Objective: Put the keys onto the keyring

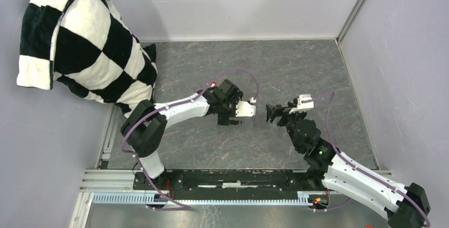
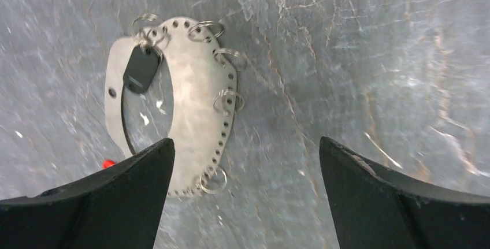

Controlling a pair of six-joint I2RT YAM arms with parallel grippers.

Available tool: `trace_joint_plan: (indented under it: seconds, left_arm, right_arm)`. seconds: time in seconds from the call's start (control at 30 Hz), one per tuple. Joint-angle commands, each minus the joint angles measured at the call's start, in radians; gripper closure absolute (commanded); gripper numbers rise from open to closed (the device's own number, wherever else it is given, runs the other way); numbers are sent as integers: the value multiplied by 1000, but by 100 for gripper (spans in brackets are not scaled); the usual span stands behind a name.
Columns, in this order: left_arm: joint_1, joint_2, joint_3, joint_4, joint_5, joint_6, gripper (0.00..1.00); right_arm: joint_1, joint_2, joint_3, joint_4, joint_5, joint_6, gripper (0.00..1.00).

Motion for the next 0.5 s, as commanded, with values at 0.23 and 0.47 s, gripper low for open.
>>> trace_joint_plan:
  seconds: [0.23, 0.47]
  left_arm:
    - [521, -237, 176, -90, 344, -517, 0]
    - [833, -352, -244, 388, 304, -753, 0]
  right_arm:
    - [-295, 169, 58, 147, -43, -147, 2]
    - [-493, 379, -61, 430, 93, -291, 2]
